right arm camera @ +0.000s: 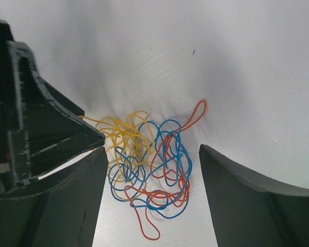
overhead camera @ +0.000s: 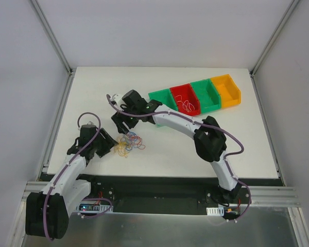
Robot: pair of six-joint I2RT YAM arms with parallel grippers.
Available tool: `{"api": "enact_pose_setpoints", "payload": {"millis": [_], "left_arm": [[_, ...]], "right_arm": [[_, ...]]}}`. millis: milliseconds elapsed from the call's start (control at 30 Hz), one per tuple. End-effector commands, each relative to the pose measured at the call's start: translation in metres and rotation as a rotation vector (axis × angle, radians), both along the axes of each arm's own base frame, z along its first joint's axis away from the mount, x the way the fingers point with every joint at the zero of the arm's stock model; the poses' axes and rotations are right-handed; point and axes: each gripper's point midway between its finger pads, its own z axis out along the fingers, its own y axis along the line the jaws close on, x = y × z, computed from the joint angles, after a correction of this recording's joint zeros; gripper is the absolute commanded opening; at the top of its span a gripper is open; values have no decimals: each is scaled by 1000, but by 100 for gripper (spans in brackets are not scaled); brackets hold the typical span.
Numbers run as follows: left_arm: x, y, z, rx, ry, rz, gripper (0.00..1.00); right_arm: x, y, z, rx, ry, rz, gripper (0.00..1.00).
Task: Untangle the cables
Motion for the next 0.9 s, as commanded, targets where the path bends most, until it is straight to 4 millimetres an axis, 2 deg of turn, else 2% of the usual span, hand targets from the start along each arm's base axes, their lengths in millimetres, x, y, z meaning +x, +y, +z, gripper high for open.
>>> {"api": "enact_pose_setpoints", "payload": {"millis": [0, 167, 267, 300, 400, 433, 500, 633, 867], "left_arm": [[8, 0, 11, -7, -66, -2, 52], [9, 1, 10, 6, -61, -9, 46], [8, 1, 4, 10, -29, -20, 38], [9, 0, 3, 8, -22, -24, 33], [10, -2, 6, 11, -23, -56, 12], [12, -3, 9, 11, -34, -66, 6], [15, -5, 20, 4, -65, -76, 0], [20, -6, 49, -4, -153, -80, 0], [23, -6, 98, 7, -273, -102, 0]], "right_arm": [[5, -8, -2, -67, -28, 1, 74], [4, -14, -4, -74, -19, 12, 73], [7, -18, -9, -90, -2, 9, 72], [7, -19, -11, -101, -1, 11, 72], [6, -22, -18, -140, 11, 24, 71], [6, -23, -20, -148, 19, 31, 71], [1, -22, -24, -154, 44, 55, 71], [-8, -19, -35, -178, 91, 96, 71], [-12, -17, -47, -206, 123, 112, 67]]}}
